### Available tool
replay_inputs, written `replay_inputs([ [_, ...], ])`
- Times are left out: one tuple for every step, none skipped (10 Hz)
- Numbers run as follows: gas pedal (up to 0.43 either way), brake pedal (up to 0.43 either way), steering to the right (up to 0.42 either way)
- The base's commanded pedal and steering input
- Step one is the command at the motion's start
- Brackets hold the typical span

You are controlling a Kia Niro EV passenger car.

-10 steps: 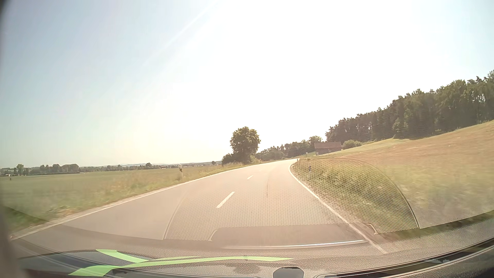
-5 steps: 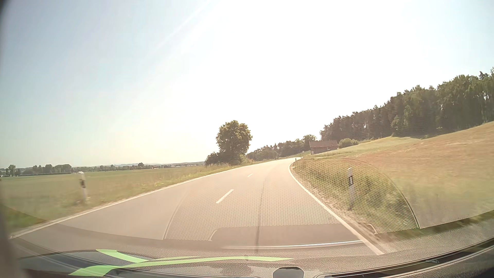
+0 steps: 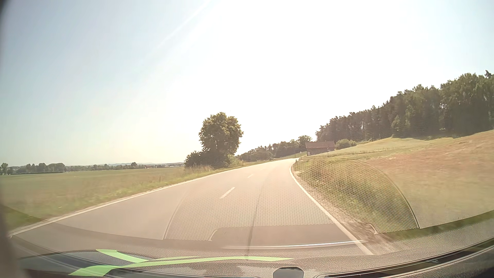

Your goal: Follow the waypoints while adhering to traffic rules and regulations

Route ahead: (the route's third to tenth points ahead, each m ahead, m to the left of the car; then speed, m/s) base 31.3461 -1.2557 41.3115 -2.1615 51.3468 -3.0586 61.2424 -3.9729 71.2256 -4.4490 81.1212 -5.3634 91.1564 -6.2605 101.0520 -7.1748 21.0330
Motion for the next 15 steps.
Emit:
replay_inputs([
  [0.24, 0.0, 0.005],
  [0.24, 0.0, 0.005],
  [0.24, 0.0, 0.005],
  [0.24, 0.0, 0.006],
  [0.24, 0.0, 0.008],
  [0.24, 0.0, 0.01],
  [0.24, 0.0, 0.011],
  [0.24, 0.0, 0.012],
  [0.248, 0.0, 0.013],
  [0.26, 0.0, 0.012],
  [0.268, 0.0, 0.013],
  [0.28, 0.0, 0.012],
  [0.28, 0.0, 0.013],
  [0.28, 0.0, 0.013],
  [0.28, 0.0, 0.013],
])
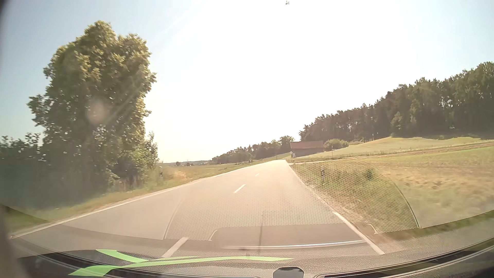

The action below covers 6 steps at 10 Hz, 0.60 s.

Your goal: Follow the waypoints while adhering to traffic rules and regulations

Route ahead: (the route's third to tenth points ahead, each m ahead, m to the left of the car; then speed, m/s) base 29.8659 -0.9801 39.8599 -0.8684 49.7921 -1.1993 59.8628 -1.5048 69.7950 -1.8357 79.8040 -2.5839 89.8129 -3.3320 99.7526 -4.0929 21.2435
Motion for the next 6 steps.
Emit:
replay_inputs([
  [0.28, 0.0, 0.013],
  [0.287, 0.0, 0.012],
  [0.287, 0.0, 0.012],
  [0.287, 0.0, 0.012],
  [0.287, 0.0, 0.009],
  [0.287, 0.0, 0.007],
])
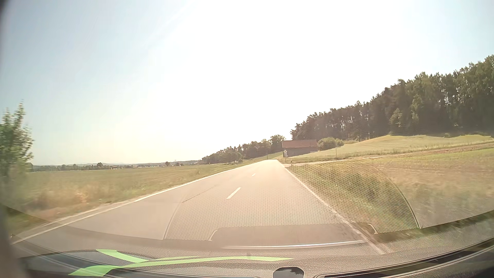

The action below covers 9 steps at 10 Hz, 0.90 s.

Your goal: Follow the waypoints while adhering to traffic rules and regulations

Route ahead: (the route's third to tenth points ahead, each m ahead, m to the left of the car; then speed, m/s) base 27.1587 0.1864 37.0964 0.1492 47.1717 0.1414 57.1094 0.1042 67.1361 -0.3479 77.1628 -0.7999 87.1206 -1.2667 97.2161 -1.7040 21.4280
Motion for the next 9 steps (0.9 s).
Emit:
replay_inputs([
  [0.26, 0.0, 0.007],
  [0.197, 0.0, 0.006],
  [0.197, 0.0, 0.005],
  [0.209, 0.0, 0.005],
  [0.24, 0.0, 0.005],
  [0.248, 0.0, 0.004],
  [0.28, 0.0, 0.004],
  [0.28, 0.0, 0.003],
  [0.287, 0.0, 0.003],
])
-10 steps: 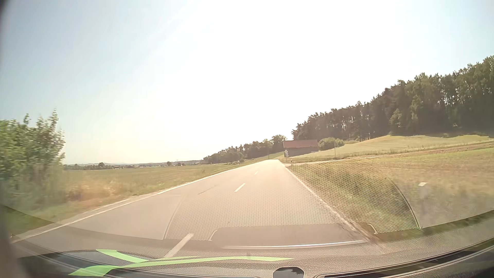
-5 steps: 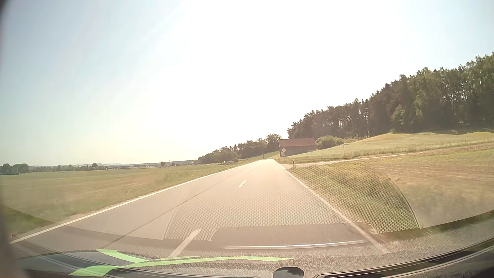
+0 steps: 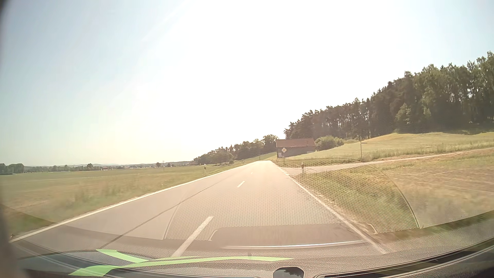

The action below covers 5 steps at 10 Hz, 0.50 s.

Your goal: Follow the waypoints while adhering to traffic rules and regulations

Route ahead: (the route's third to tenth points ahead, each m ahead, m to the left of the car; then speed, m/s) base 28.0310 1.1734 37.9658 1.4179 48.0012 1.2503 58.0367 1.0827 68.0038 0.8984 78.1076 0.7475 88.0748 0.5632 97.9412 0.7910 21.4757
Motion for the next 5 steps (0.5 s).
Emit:
replay_inputs([
  [0.287, 0.0, 0.002],
  [0.287, 0.0, 0.001],
  [0.248, 0.0, 0.0],
  [0.209, 0.0, -0.001],
  [0.209, 0.0, -0.002],
])
